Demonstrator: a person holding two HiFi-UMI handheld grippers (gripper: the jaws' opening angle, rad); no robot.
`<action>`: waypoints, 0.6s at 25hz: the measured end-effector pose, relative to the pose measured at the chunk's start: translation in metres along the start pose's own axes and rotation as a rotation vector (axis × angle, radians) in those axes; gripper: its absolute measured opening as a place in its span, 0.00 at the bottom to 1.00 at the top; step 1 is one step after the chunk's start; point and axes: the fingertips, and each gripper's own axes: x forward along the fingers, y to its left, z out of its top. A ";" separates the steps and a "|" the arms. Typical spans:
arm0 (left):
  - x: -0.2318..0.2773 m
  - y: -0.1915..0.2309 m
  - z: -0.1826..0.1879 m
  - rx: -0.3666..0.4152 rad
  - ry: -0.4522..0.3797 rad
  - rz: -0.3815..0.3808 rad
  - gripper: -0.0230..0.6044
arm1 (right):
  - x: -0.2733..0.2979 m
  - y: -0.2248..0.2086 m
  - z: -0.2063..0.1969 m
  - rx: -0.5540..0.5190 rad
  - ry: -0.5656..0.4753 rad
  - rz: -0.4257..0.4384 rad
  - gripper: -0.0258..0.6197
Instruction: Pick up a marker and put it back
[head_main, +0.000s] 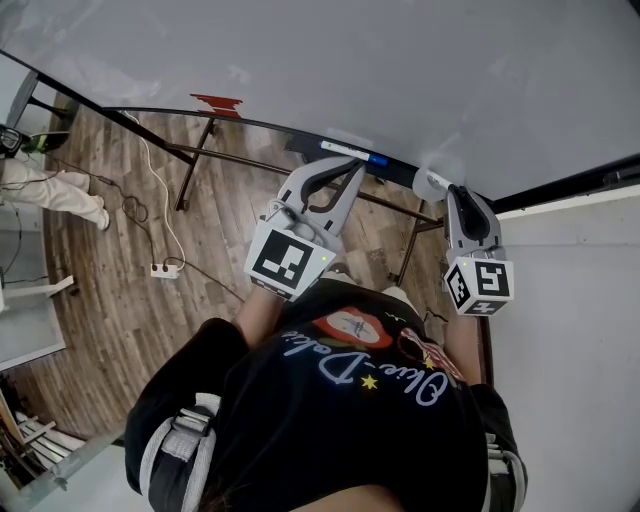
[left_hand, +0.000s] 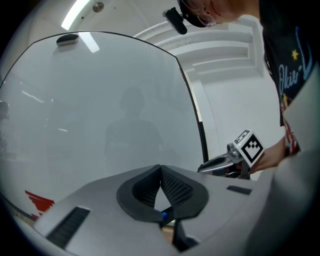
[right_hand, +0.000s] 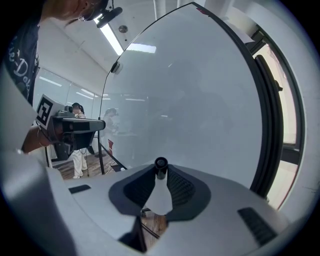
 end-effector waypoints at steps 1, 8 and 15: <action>-0.001 0.000 0.000 0.000 0.000 0.001 0.04 | 0.000 0.000 0.000 -0.002 0.002 0.000 0.15; -0.004 -0.002 -0.001 -0.006 -0.005 0.012 0.04 | -0.001 0.000 -0.002 -0.010 0.011 -0.004 0.15; -0.003 -0.004 -0.001 -0.006 -0.005 0.009 0.04 | -0.001 -0.001 -0.002 -0.007 0.011 -0.008 0.15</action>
